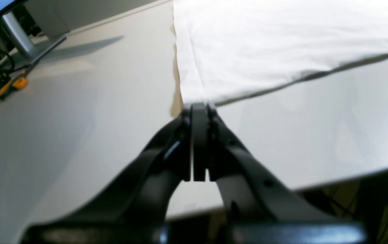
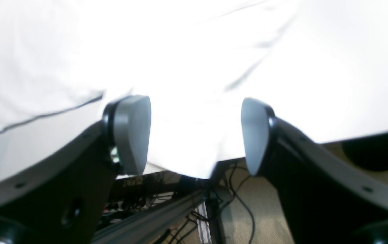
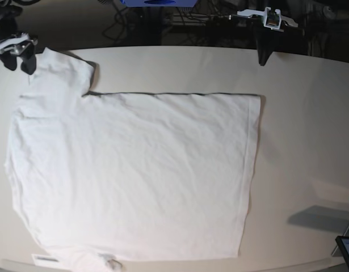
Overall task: Fold the T-shirt properly
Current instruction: 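Grasp the white T-shirt's shoulder corners with both grippers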
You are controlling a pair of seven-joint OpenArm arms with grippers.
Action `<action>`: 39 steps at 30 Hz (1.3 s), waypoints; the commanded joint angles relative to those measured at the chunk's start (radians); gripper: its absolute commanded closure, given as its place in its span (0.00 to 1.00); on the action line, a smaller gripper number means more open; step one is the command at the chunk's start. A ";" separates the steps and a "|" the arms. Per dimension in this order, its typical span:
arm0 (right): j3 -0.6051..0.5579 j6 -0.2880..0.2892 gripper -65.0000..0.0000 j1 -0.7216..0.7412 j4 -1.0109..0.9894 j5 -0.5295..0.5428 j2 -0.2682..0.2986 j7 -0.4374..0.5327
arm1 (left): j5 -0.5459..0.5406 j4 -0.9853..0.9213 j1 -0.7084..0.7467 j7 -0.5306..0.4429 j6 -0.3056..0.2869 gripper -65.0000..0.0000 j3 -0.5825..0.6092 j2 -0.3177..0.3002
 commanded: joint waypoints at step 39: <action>-0.022 0.122 0.59 0.170 -0.272 -0.010 0.009 -0.248 | -0.300 0.014 -0.039 0.170 0.004 0.73 0.026 -0.070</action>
